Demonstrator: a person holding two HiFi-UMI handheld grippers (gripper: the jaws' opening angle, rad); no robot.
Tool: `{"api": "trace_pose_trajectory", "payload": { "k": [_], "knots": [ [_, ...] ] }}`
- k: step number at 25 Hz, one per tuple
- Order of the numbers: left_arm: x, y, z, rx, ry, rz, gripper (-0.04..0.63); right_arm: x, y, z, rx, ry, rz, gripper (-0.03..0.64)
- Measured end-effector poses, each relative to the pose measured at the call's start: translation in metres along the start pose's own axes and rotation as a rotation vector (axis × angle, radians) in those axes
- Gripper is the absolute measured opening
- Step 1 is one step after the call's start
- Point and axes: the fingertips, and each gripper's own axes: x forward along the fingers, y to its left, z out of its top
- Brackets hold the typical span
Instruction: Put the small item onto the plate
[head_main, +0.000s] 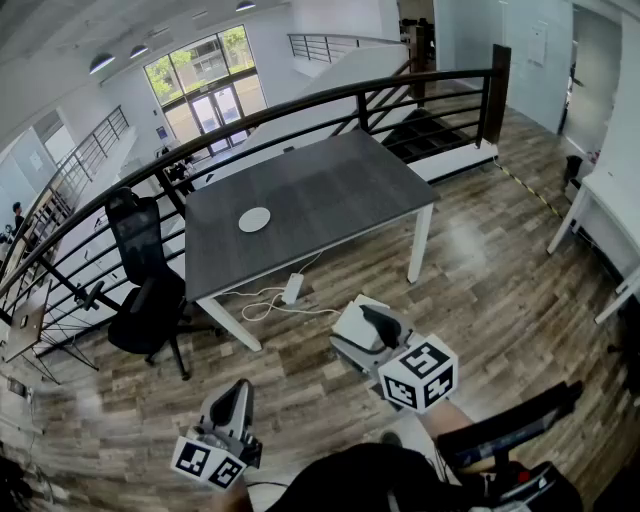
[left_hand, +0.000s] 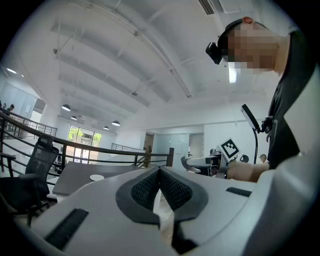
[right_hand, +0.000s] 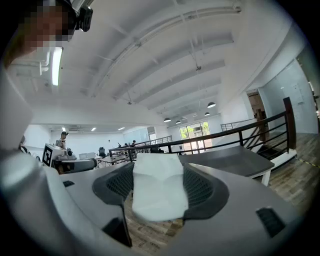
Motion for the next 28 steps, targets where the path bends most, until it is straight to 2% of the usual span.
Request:
{"api": "trace_pose_trajectory", "payload": {
  "k": [15, 28],
  "knots": [
    [-0.02, 0.021, -0.003, -0.009, -0.021, 0.005, 0.003, 0.013, 0.02, 0.0, 0.001, 0.011, -0.008, 0.311],
    [-0.049, 0.076, -0.01, -0.028, -0.047, -0.013, 0.003, 0.054, 0.048, 0.001, 0.011, 0.003, -0.065, 0.31]
  ]
}}
